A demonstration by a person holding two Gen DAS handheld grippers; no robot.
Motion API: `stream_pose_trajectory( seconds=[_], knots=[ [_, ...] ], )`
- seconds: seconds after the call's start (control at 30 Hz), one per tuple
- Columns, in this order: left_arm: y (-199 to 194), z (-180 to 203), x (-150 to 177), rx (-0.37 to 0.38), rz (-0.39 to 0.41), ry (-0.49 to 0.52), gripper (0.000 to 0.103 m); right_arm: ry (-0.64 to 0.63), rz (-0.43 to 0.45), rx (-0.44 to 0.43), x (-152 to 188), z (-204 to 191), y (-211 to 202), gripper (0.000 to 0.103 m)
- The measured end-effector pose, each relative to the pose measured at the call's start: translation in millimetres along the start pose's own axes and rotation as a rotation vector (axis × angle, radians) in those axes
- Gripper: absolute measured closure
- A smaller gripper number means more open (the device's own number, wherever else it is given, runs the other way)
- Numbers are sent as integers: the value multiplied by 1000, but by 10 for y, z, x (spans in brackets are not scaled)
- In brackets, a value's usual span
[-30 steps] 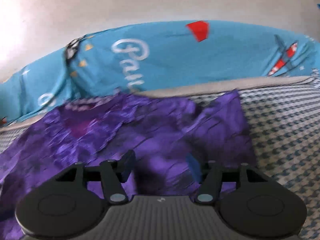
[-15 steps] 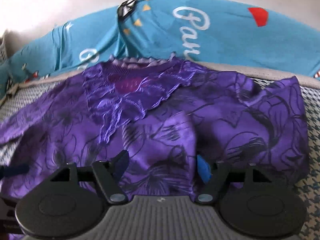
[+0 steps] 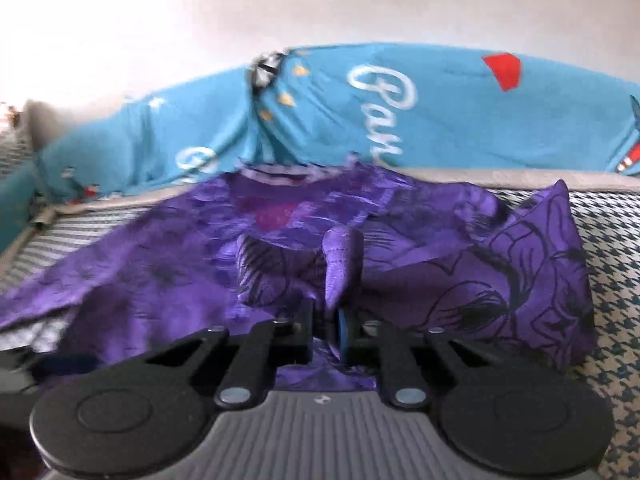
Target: Fold clothes
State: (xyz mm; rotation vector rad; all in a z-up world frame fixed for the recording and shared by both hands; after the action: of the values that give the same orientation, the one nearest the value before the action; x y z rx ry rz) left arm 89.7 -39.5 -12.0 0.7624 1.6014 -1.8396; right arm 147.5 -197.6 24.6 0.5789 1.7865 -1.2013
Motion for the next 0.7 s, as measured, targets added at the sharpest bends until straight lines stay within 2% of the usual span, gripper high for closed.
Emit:
stream_pose_trajectory(
  seconds=[0.07, 0.13, 0.23, 0.33, 0.47, 0.6, 0.7],
  knots=[
    [-1, -21, -14, -2, 2, -12, 0, -29, -67, -60, 85, -112, -17, 83],
    [4, -40, -16, -22, 5, -13, 0, -73, -131, -105, 192, -213, -26, 73],
    [18, -76, -21, -29, 1, -31, 0, -150, -146, -130, 295, -329, -93, 64],
    [29, -98, -26, -32, -3, -43, 0, -169, -139, -129, 332, -329, -129, 60],
    [28, -104, -31, -26, -6, -52, 0, -127, -128, -99, 334, -260, -94, 58],
    [13, -113, -47, -12, -7, -64, 0, -175, -129, -105, 365, -324, -90, 58],
    [-5, -122, -62, -11, -4, -66, 0, -239, -174, -214, 424, -444, -125, 58]
  ],
)
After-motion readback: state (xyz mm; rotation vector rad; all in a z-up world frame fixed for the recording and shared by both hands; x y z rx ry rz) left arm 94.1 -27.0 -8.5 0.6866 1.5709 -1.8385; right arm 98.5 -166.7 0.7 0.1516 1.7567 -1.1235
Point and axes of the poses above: each gripper's, at about its wrist camera, not at the fingertips, and y roughly the way its jaws point, z to its right, x to its underside, the point moved 1 cm from there along y, roughly the way its jaws point, and after that the axes turned 9 degrees about z, right-handed, at the moved point
